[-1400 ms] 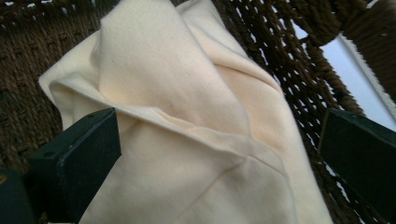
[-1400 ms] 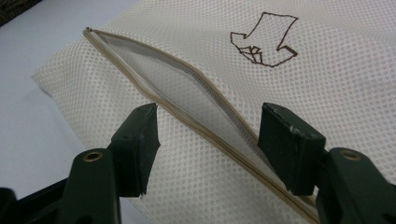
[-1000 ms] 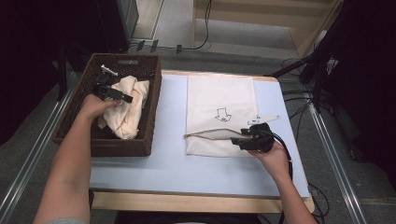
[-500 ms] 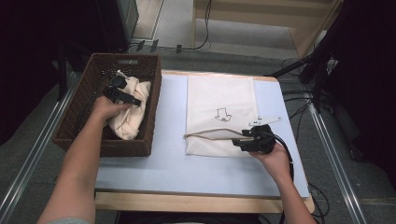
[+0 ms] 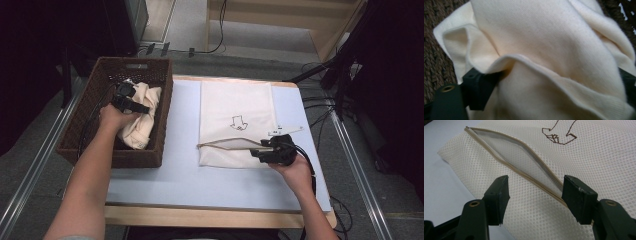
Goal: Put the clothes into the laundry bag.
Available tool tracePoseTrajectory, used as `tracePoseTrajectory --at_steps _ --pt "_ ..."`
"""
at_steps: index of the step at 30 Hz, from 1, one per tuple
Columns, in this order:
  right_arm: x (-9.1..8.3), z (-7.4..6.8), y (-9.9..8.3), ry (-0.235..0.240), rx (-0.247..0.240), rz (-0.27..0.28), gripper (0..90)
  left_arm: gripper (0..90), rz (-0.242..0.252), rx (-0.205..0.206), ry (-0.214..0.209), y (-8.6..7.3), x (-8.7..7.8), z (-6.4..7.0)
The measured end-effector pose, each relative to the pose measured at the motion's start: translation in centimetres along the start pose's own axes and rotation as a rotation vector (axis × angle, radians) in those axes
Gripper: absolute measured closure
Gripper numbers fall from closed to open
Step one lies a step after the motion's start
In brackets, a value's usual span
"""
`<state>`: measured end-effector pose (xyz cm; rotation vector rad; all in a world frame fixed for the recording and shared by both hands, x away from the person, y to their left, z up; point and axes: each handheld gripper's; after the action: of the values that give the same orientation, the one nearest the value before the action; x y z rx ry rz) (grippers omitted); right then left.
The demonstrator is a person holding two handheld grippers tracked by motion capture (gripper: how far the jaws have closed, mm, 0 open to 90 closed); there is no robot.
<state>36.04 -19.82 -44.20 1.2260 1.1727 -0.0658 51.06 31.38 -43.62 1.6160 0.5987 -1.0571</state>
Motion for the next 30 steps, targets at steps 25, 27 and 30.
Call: tracePoseTrajectory --at_steps 25,27,30 --pt "-0.1 0.1 -0.1 0.001 -0.002 0.005 41.7 79.3 -0.008 -0.026 -0.241 0.2 -1.9 -1.1" --pt "-0.2 0.2 -0.1 -0.002 0.005 0.004 41.6 77.9 -0.014 0.006 -0.246 0.1 -1.7 -0.7" --pt "-0.2 0.2 -0.2 -0.003 0.005 0.006 41.4 64.4 -0.016 0.003 -0.202 0.2 -1.6 -0.5"
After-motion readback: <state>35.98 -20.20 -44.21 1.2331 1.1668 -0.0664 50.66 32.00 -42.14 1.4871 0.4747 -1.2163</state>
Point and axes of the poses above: each handheld gripper's, and its own axes: x roughly forward along the jaws, y roughly out of its top, z roughly to its right, and after that the axes turned 2 degrees about -z, right-handed
